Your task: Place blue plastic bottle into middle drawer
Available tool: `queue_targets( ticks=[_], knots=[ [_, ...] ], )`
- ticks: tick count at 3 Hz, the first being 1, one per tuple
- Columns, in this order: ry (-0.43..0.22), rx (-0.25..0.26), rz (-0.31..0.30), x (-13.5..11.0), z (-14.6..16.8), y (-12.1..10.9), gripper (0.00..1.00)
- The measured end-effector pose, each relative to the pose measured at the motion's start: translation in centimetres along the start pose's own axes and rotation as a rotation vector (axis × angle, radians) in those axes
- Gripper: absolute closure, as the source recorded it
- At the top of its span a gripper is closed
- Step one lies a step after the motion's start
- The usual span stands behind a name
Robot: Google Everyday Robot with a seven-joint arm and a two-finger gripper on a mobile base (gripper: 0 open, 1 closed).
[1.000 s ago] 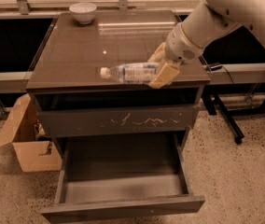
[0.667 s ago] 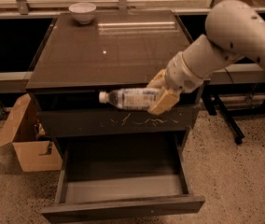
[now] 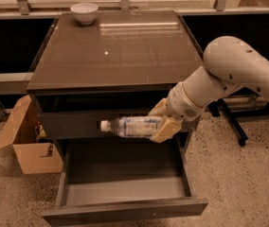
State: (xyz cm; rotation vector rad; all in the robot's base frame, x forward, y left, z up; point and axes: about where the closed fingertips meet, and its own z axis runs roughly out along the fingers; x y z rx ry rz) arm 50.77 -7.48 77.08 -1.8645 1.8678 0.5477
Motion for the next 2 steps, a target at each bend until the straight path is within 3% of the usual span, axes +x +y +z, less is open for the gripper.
queue_targets(
  ticks=[1,2],
  knots=[
    [-0.033,-0.018,0.023,1.3,1.9,0.3,1.00],
    [-0.100,-0.046,0.058,3.7,6.5,1.0,1.00]
  ],
)
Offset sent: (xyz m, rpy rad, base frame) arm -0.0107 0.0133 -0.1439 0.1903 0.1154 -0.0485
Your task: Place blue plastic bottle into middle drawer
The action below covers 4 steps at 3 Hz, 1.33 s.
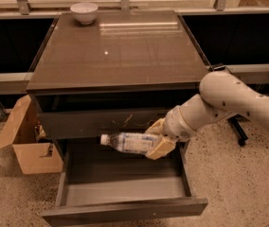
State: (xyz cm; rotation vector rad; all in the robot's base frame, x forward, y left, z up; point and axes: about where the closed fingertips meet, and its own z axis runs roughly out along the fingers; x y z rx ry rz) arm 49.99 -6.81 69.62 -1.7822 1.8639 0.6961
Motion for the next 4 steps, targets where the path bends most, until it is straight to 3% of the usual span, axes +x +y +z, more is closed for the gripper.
queue_targets(
  ticks=[2,3,4],
  knots=[
    [-0.101,-0.040,0.072,5.8,11.6,0.2,1.00],
    [-0.101,-0.040,0.072,5.8,11.6,0.2,1.00],
    [-0.063,-0.087,0.077,6.6,15.4,-1.2,1.00]
  ],
)
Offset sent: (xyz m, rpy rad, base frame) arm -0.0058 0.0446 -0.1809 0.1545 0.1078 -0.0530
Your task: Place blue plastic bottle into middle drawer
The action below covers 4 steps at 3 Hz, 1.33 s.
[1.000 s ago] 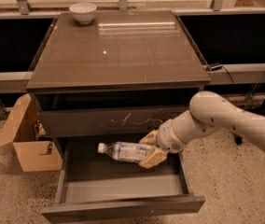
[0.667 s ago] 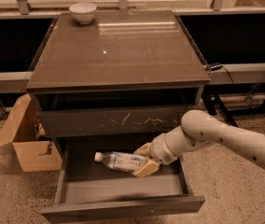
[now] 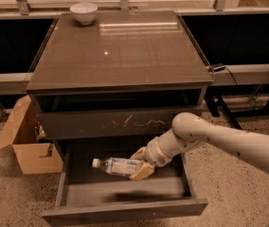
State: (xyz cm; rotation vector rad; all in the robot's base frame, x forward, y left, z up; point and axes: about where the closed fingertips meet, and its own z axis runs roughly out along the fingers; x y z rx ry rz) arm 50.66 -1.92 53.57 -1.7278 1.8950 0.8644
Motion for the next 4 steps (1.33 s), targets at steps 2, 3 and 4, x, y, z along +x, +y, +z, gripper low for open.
queue_targets(
  ticks=[2,3,4],
  knots=[
    [0.058,-0.053,0.034,1.7,7.3,-2.6,1.00],
    [0.089,-0.038,0.051,1.5,10.4,-2.7,1.00],
    [0.095,-0.030,0.069,1.2,13.2,-2.5,0.83]
  ],
)
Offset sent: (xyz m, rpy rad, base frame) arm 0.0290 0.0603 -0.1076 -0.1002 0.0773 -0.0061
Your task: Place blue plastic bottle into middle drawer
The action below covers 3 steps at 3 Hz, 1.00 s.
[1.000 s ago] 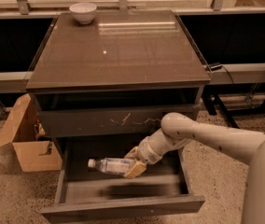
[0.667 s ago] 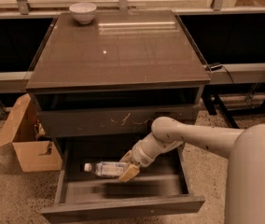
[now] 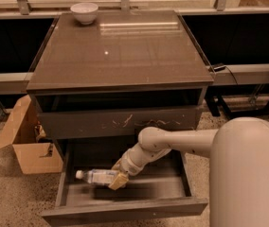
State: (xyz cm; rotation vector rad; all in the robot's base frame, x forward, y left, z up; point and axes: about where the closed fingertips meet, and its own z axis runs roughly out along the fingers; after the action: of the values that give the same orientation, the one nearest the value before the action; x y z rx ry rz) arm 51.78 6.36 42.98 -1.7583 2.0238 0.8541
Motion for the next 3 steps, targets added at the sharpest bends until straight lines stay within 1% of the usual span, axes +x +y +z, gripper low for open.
queue_targets(
  ticks=[1,2,3],
  knots=[
    [-0.004,0.003,0.015,0.02,1.54,-0.20,0.60],
    [-0.020,0.009,0.027,0.27,2.06,-0.43,0.38],
    [-0.093,0.023,0.044,0.55,1.51,-0.98,0.06]
  ],
)
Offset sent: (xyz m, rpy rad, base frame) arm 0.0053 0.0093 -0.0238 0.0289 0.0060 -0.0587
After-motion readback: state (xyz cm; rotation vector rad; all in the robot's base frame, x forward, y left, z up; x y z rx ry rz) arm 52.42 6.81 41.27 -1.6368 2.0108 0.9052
